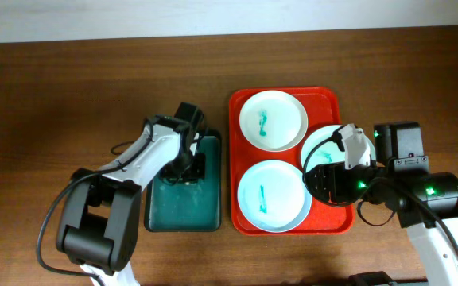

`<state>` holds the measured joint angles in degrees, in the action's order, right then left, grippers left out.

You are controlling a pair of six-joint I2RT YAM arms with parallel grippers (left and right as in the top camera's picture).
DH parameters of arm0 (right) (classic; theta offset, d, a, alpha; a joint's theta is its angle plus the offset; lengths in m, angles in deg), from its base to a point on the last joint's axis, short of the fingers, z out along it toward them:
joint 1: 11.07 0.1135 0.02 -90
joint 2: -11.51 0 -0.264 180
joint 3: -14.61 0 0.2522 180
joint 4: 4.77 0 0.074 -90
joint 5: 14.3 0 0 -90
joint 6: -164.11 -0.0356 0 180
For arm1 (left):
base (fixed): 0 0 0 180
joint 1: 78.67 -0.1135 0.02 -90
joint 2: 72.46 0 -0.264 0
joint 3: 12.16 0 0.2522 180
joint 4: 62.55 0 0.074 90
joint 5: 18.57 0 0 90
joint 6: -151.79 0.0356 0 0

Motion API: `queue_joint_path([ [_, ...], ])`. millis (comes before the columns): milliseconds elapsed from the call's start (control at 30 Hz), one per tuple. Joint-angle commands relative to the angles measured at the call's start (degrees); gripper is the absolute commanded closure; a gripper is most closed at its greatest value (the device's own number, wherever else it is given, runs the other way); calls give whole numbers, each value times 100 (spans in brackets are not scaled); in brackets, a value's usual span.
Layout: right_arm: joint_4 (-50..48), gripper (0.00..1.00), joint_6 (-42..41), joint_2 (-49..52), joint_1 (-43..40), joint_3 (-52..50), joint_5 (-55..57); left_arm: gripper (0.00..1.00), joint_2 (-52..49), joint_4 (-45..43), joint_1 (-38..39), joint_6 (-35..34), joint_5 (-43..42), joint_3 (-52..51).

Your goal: Clean dirty plates on tray and stack at the side

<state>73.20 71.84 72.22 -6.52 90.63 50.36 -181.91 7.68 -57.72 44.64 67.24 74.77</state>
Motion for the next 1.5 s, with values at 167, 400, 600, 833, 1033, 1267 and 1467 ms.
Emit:
queue_joint_path([
  [167, -11, 27, -15, 94, 31, 87, 55, 36, -37, -1178, 7, 2, 1130, 57],
  [400, 363, 70, -522, 133, 31, 87, 326, 100, -26, -1648, -2, 50, 1130, -212],
  [600, 651, 48, -1832, 66, 31, -94, 2031, 41, 282, -459, -17, 50, 970, 566],
  [833, -201, 47, -651, 1652, 31, -892, 894, 38, 260, -306, -11, -302, 741, 11],
  [1033, -376, 47, -632, 2181, 31, -892, 756, 100, -17, -942, -11, -321, 372, -476],
  [1267, -1137, 45, -754, 2295, -184, -1512, 796, 100, 240, 264, -11, 275, 396, 815],
  [1467, -2186, 66, -529, 2304, -195, -2083, 616, 100, 557, 669, -11, 402, -352, 1320],
])
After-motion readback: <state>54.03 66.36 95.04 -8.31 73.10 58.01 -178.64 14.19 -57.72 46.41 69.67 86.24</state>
